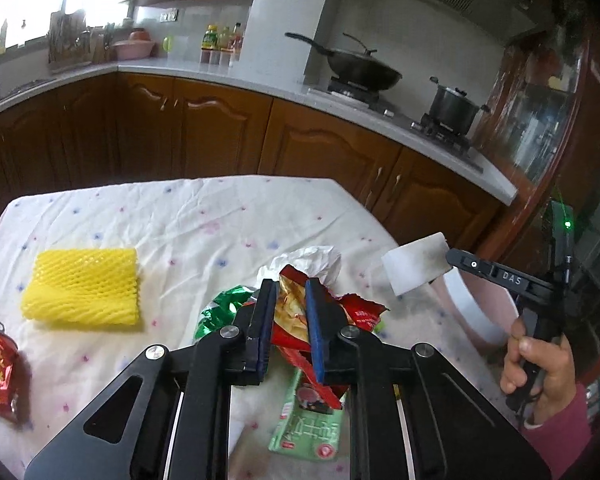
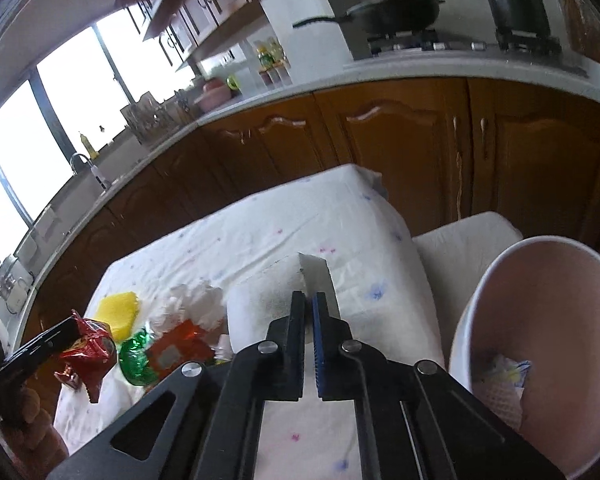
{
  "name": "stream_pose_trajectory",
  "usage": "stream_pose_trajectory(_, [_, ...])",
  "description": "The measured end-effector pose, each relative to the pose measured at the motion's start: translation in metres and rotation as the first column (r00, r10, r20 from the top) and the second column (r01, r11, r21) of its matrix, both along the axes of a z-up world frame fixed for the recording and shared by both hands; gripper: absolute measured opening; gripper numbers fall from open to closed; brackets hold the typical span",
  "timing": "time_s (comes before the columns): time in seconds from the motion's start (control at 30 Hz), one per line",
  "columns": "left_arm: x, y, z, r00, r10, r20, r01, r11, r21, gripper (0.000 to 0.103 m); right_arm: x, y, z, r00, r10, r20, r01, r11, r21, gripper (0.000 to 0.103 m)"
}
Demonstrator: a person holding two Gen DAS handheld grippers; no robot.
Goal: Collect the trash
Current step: 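Grasp the red snack wrapper with the left tool while the right tool grasps the white sponge, then carry both items over the pink bin and open both tools to drop them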
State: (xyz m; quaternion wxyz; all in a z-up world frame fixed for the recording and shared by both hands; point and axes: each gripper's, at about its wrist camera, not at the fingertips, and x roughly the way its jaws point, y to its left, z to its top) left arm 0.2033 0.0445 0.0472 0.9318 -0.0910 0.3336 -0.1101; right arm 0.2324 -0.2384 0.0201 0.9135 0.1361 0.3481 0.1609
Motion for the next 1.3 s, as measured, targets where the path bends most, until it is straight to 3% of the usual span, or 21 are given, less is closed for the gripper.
stream_pose_trajectory(0.53, [-0.024, -0.055, 0.014, 0.996, -0.083, 0.031, 0.084, 0.996, -0.026, 0.014, -0.057, -0.047, 0.031, 0.994, -0.078, 0.077, 0.077, 0.997, 0.018, 0.003])
stream_pose_trajectory(1.3, [-0.014, -0.158, 0.024, 0.972, -0.232, 0.038, 0.233, 0.972, -0.023, 0.014, -0.108, -0.157, 0.029, 0.957, -0.275, 0.088, 0.272, 0.961, 0.044, 0.003])
